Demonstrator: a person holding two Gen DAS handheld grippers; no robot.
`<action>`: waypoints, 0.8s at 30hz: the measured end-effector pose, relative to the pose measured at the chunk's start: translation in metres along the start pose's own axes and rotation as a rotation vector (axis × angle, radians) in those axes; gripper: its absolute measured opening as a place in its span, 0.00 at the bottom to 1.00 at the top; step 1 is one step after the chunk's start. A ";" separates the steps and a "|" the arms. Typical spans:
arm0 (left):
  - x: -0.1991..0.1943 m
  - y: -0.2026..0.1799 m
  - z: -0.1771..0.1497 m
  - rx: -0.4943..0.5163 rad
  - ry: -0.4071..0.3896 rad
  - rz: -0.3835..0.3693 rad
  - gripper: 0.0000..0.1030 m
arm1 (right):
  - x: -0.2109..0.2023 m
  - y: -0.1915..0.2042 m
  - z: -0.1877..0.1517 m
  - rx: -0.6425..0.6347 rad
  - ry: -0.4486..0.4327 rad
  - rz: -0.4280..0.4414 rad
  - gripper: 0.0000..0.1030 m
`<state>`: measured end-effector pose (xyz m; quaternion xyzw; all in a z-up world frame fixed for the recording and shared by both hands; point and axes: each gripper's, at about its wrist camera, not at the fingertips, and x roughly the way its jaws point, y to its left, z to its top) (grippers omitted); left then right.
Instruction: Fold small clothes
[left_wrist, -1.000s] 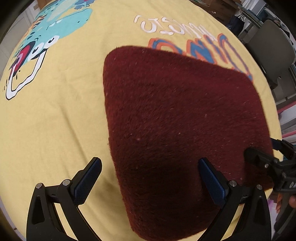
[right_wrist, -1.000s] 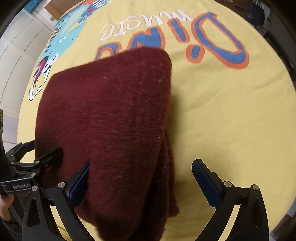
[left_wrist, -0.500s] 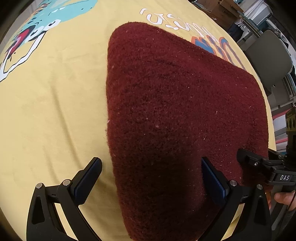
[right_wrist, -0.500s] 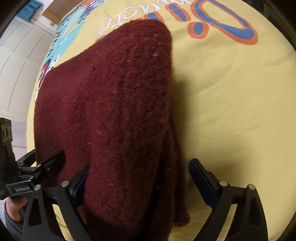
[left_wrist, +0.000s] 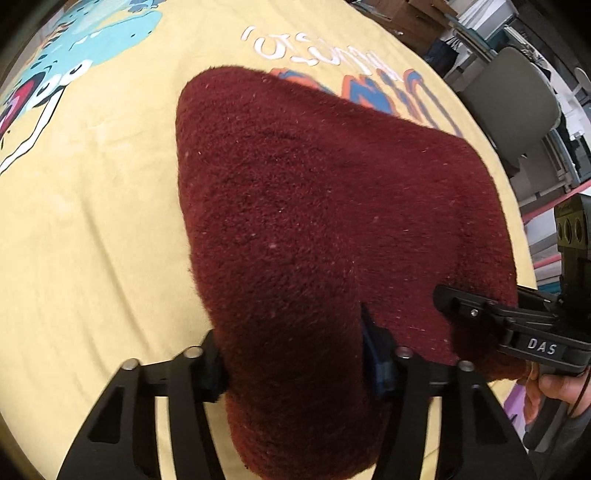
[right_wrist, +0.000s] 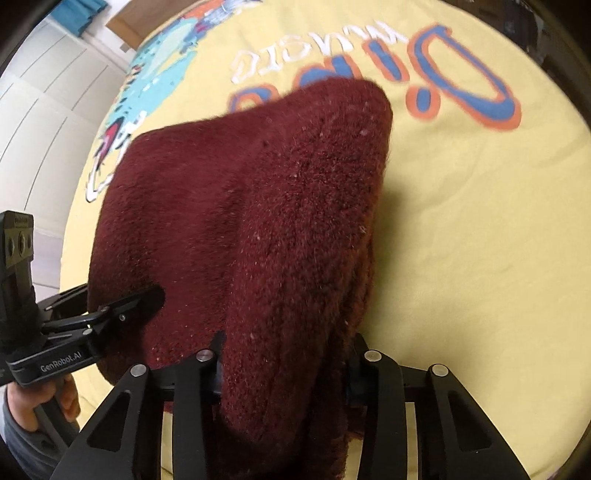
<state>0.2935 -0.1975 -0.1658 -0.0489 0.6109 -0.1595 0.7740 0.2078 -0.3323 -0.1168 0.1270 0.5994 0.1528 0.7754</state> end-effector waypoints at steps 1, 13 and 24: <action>-0.007 -0.001 0.001 0.011 -0.009 -0.010 0.43 | -0.007 0.004 0.000 -0.006 -0.014 0.002 0.38; -0.103 0.020 0.013 0.073 -0.166 -0.035 0.41 | -0.043 0.091 0.008 -0.140 -0.098 0.059 0.37; -0.085 0.102 -0.042 -0.066 -0.122 0.004 0.42 | 0.047 0.124 -0.014 -0.153 0.022 -0.016 0.42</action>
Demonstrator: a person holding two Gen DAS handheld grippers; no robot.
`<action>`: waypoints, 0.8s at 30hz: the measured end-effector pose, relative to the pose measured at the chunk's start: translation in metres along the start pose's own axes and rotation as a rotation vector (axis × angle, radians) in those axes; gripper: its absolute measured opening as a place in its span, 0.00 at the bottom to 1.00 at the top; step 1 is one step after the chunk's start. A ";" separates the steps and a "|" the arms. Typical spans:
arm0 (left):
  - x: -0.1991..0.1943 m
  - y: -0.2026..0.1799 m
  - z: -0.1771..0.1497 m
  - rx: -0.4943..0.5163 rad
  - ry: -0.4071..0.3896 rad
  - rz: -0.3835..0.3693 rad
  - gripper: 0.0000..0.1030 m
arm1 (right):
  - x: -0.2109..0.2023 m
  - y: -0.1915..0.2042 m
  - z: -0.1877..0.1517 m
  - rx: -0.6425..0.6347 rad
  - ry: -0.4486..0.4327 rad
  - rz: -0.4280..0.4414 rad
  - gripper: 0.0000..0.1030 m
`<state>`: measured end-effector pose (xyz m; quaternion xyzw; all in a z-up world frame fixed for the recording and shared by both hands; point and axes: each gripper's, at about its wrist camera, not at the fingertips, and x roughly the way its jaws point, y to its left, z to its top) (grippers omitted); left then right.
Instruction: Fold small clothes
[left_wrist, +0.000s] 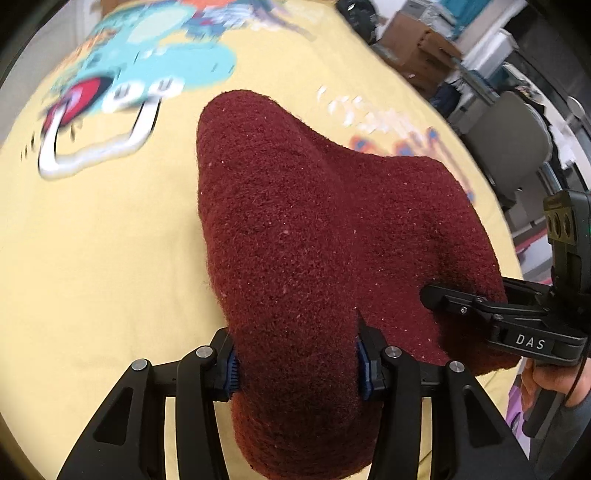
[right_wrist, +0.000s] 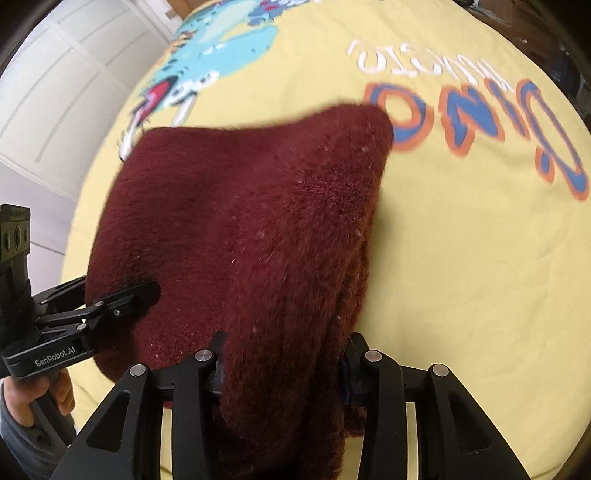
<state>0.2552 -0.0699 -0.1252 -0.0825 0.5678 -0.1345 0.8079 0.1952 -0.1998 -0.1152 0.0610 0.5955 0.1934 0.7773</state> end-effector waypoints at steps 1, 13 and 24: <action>0.006 0.006 -0.004 -0.015 0.012 -0.001 0.43 | 0.003 -0.003 -0.004 0.009 -0.005 0.003 0.43; 0.007 0.022 -0.012 -0.077 0.007 0.019 0.55 | -0.023 0.006 0.010 -0.013 -0.078 -0.096 0.77; -0.022 -0.005 -0.012 -0.031 -0.041 0.166 0.99 | -0.040 0.010 -0.011 -0.078 -0.129 -0.183 0.99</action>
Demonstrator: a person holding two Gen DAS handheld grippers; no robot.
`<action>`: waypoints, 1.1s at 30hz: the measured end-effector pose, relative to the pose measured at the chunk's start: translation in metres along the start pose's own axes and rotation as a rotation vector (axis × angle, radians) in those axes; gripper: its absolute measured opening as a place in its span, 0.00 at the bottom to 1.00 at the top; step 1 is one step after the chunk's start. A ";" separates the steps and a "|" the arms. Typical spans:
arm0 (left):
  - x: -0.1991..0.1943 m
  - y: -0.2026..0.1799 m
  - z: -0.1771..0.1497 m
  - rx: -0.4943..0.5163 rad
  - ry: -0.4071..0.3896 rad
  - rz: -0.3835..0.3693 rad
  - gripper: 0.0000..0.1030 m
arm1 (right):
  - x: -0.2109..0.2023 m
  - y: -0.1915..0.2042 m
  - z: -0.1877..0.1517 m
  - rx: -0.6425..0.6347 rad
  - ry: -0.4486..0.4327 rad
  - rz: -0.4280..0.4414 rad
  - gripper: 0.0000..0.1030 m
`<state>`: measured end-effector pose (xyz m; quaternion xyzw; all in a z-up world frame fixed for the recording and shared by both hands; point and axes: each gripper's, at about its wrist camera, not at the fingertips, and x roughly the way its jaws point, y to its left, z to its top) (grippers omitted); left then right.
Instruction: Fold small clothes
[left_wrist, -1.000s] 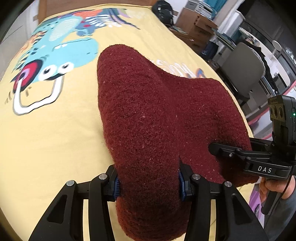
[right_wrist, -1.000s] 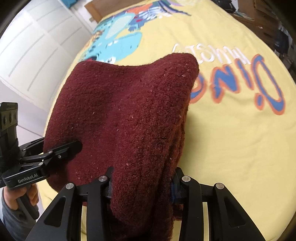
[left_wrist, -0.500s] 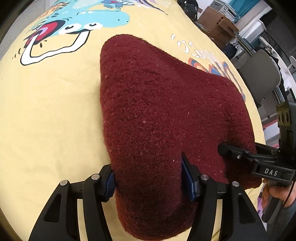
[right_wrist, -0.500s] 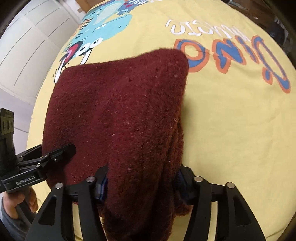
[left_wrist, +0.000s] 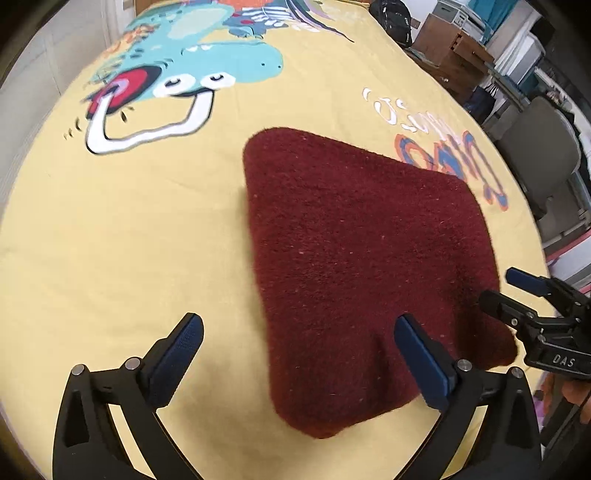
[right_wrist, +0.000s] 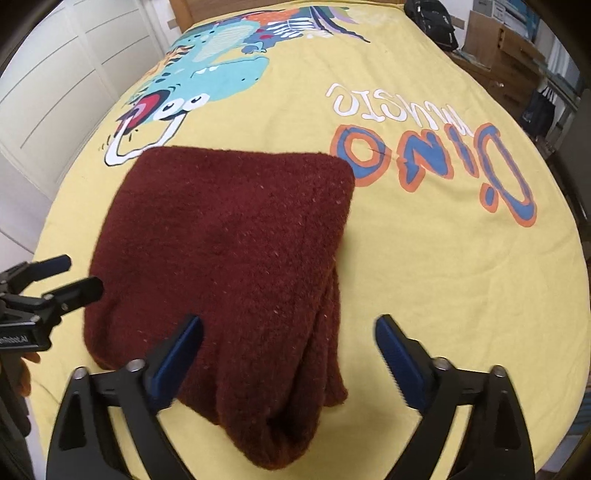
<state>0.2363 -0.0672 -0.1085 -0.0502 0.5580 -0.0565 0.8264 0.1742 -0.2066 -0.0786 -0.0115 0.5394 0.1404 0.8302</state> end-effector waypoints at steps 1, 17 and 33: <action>0.001 -0.001 -0.002 0.002 -0.007 0.013 0.99 | 0.003 -0.001 -0.001 0.001 -0.003 -0.007 0.99; 0.042 0.015 -0.035 0.015 -0.056 0.098 1.00 | 0.038 -0.049 -0.029 0.128 -0.047 -0.022 0.99; -0.025 0.014 -0.049 0.012 -0.124 0.151 0.99 | -0.048 -0.028 -0.053 0.078 -0.152 -0.073 0.99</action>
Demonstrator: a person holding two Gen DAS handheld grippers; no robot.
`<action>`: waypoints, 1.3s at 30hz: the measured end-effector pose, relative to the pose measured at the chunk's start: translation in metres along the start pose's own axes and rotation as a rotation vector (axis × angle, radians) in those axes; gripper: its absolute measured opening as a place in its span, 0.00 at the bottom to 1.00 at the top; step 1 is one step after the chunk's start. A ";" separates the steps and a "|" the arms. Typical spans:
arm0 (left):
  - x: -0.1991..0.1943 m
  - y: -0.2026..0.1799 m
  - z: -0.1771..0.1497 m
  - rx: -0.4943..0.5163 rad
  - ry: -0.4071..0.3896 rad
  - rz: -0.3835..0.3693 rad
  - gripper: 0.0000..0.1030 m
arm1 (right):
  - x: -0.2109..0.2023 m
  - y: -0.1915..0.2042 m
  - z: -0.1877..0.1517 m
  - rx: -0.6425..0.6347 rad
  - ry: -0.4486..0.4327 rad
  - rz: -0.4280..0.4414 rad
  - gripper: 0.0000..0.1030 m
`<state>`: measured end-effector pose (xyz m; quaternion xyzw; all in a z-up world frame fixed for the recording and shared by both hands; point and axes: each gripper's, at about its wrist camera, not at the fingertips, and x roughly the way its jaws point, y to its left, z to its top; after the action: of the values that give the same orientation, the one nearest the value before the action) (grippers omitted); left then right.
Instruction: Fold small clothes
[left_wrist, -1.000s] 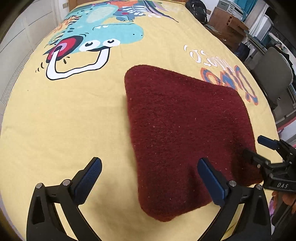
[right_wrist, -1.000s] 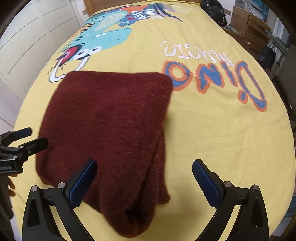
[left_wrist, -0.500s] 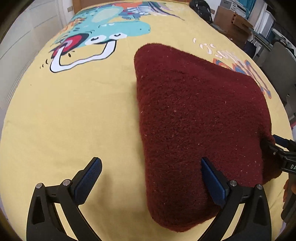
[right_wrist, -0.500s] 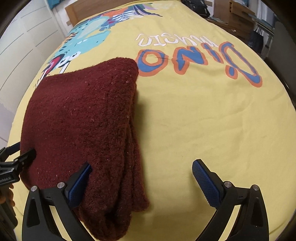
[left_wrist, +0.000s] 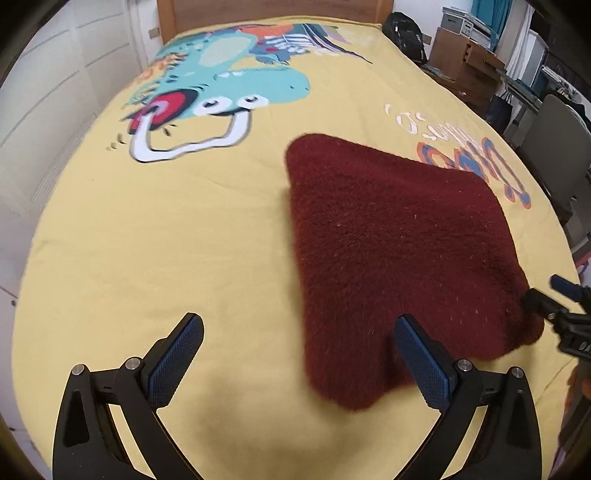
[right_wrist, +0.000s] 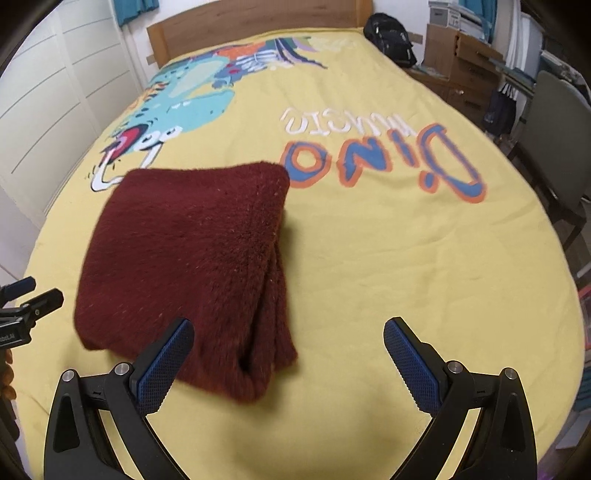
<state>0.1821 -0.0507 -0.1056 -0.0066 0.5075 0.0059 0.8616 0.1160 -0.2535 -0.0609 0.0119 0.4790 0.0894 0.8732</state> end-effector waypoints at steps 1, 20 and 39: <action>-0.007 0.002 -0.004 0.002 -0.004 0.018 0.99 | -0.006 -0.001 -0.001 -0.005 -0.003 -0.008 0.99; -0.090 0.020 -0.065 -0.030 -0.052 0.140 0.99 | -0.122 -0.024 -0.048 -0.001 -0.102 -0.100 0.99; -0.096 0.027 -0.076 -0.042 -0.034 0.137 0.99 | -0.130 -0.032 -0.057 0.030 -0.102 -0.111 0.99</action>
<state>0.0688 -0.0250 -0.0588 0.0101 0.4920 0.0755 0.8673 0.0046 -0.3107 0.0133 0.0029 0.4351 0.0331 0.8998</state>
